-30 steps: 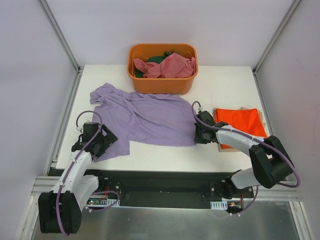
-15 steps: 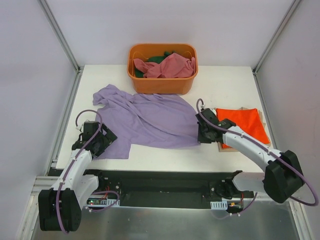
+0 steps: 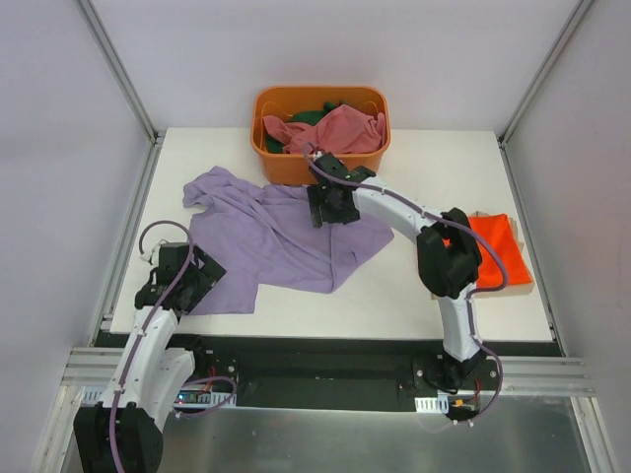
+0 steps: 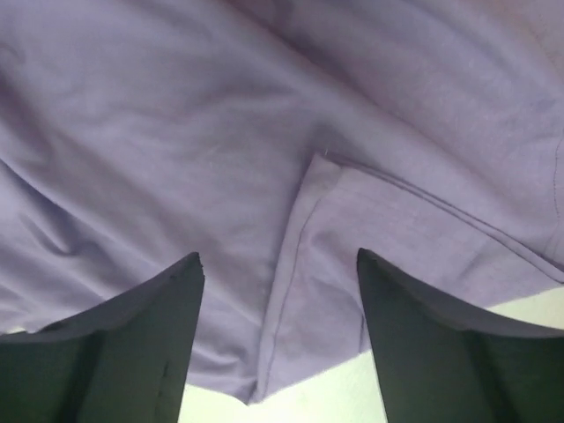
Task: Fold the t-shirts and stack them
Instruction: Flatten out the tshirt
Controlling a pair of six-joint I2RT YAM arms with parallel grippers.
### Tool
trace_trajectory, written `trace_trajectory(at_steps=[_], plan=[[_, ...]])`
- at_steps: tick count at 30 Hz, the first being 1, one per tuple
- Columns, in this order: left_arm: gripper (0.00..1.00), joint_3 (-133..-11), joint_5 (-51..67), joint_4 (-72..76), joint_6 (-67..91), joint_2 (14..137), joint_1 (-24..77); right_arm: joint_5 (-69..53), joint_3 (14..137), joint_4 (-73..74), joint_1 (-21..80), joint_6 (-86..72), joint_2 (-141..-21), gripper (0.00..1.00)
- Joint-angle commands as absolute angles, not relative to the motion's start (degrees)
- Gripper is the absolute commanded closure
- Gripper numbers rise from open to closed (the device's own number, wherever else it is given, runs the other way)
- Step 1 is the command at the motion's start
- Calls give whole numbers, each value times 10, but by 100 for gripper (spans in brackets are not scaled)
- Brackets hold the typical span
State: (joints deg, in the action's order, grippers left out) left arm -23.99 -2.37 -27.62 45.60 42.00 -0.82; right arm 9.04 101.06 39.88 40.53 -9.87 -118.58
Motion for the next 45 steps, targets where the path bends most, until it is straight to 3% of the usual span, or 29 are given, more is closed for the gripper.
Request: trace_trajectory(at_steps=[1, 4, 9, 22, 28, 34, 36, 39, 45], plan=[[1, -252, -73, -340, 486, 389, -10, 105, 975, 382, 416, -54, -1115, 22], [1, -249, -96, -342, 499, 389, -9, 124, 877, 339, 404, -56, -1049, 12], [1, -257, -140, -359, 528, 417, -12, 43, 786, 277, 367, -88, -1017, 12], [1, -246, -227, -359, 572, 423, -43, 45, 946, 283, 367, -58, -1186, 26], [3, -229, -176, -320, 558, 454, -47, 90, 959, 307, 372, -63, -1205, 41], [3, -202, -153, -306, 564, 479, -47, 112, 930, 309, 374, -68, -1186, 65], [2, -204, -149, -306, 560, 480, -47, 113, 917, 311, 375, -74, -1173, 66], [1, -200, -149, -305, 562, 475, -47, 87, 904, 294, 379, -76, -1161, 56], [1, -204, -160, -301, 555, 480, -47, 100, 923, 285, 402, -88, -1167, 53]])
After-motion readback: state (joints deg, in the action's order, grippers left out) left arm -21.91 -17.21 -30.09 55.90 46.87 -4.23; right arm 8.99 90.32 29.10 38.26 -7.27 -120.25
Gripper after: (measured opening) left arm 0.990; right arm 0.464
